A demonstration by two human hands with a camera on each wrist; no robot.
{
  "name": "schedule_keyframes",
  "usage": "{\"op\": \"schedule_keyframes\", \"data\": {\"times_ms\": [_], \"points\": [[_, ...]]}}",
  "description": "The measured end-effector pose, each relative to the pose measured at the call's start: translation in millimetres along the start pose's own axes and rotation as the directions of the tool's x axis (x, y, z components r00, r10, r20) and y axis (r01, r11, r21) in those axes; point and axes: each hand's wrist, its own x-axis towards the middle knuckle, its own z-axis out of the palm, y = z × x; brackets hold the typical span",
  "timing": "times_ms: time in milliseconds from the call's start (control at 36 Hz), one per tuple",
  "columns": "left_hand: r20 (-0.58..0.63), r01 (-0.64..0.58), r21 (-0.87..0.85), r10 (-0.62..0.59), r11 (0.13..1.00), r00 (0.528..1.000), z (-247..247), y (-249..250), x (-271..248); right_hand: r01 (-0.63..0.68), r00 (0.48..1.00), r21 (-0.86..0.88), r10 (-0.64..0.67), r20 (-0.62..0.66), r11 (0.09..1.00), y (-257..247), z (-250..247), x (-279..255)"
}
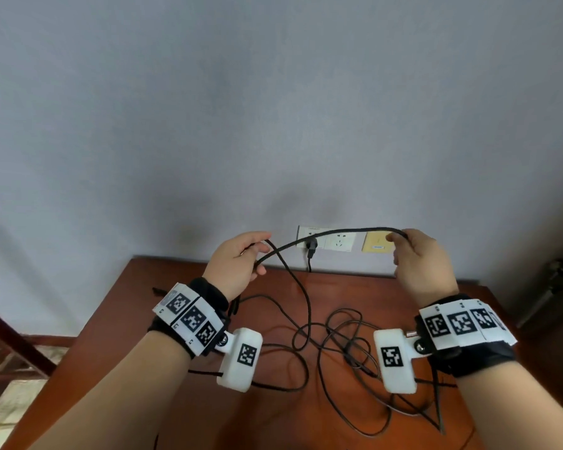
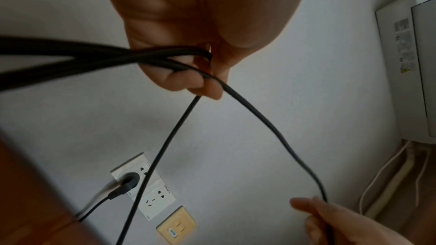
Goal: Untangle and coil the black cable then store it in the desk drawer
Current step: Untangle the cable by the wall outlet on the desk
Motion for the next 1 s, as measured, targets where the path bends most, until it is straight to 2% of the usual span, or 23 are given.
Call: {"op": "schedule_keyframes", "data": {"times_ms": [56,111,194,333,472,583,667,722,778,861,1000], "points": [[0.009,-0.013,0.016,0.013,1.000,1.000,0.1,-0.3,0.5,-0.013,0.995,-0.177,0.031,0.099,0.984,6.4,-2.6,0.6],[0.021,-0.044,0.060,0.043,0.997,0.999,2.5,0.2,1.2,0.029,0.987,-0.336,0.026,0.158,0.941,7.7,0.3,-2.9],[0.051,-0.096,0.099,0.091,0.990,0.995,8.6,4.2,0.7,0.123,0.981,-0.388,-0.051,0.189,0.913,-2.2,8.7,-15.4],[0.098,-0.161,0.035,0.157,0.986,0.983,23.0,15.3,-4.2,0.336,0.927,-0.277,-0.263,0.268,0.900,-27.8,26.1,-34.5],[0.148,-0.185,-0.091,0.197,0.978,0.969,39.4,21.1,-9.6,0.507,0.836,-0.194,-0.424,0.348,0.840,-43.4,43.1,-44.2],[0.128,-0.231,-0.103,0.243,0.967,0.962,44.6,23.3,-10.2,0.515,0.811,-0.105,-0.443,0.382,0.851,-47.0,49.5,-46.8],[0.129,-0.213,-0.121,0.229,0.969,0.965,43.1,24.9,-12.9,0.536,0.800,-0.162,-0.438,0.410,0.829,-45.9,46.9,-44.8],[0.142,-0.189,-0.117,0.205,0.975,0.969,40.8,24.0,-14.9,0.531,0.813,-0.188,-0.435,0.387,0.826,-44.8,44.7,-43.7],[0.141,-0.172,-0.075,0.181,0.982,0.973,37.7,20.6,-15.5,0.472,0.863,-0.199,-0.405,0.301,0.859,-42.2,41.8,-40.7],[0.122,-0.138,-0.032,0.141,0.990,0.983,30.4,13.8,-15.0,0.327,0.937,-0.115,-0.306,0.167,0.938,-35.9,35.4,-33.0],[0.060,-0.137,0.039,0.134,0.990,0.989,18.4,1.9,-13.1,0.173,0.983,-0.007,-0.172,0.059,0.985,-27.9,19.5,-21.8]]}}
